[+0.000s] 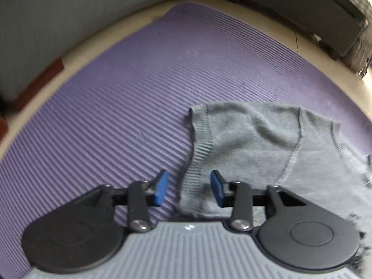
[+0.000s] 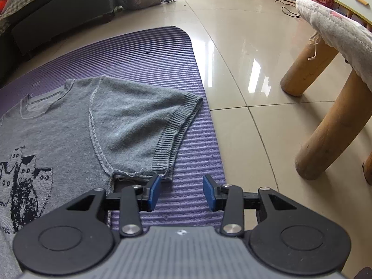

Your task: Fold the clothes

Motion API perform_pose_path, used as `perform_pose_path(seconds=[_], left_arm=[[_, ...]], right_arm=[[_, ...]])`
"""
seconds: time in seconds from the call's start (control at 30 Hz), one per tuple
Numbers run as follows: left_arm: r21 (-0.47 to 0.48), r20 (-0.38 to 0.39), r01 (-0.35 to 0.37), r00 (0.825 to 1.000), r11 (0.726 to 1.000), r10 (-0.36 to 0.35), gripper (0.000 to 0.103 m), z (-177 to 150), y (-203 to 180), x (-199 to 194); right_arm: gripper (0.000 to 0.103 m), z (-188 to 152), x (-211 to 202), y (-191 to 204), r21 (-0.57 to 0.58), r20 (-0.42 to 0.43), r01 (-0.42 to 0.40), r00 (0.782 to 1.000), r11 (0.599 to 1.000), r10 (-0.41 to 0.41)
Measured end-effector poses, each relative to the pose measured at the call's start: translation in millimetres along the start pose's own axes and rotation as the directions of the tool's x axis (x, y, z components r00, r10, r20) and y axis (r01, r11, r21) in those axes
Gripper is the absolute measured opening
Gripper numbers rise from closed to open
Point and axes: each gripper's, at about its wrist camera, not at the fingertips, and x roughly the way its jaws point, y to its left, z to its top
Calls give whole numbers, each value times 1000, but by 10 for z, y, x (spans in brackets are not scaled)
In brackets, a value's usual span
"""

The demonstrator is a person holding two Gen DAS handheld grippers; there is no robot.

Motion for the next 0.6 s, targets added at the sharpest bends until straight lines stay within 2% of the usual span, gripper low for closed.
perform_pose_path(seconds=[0.17,0.27,0.4,0.5,0.6], left_arm=[[0,12,-12,1000,1000,12,51,47,-15,27],[-21,40,46,998,999,-45,51,170,74,79],[-30,95,69,993,997,-65,52,263,205,141],[1,149,126,981,992,-125,60,288,250,218],[47,181,171,967,984,-177,60,302,221,339]], right_arm=[[40,-26,22,-43,19,-4,0,1000,1000,0],[40,-32,55,-86,44,-4,-5,1000,999,5],[40,-27,84,-74,31,11,1,1000,1000,-1],[42,-18,93,-54,26,17,8,1000,1000,-9],[42,-15,87,-24,10,16,18,1000,1000,-18]])
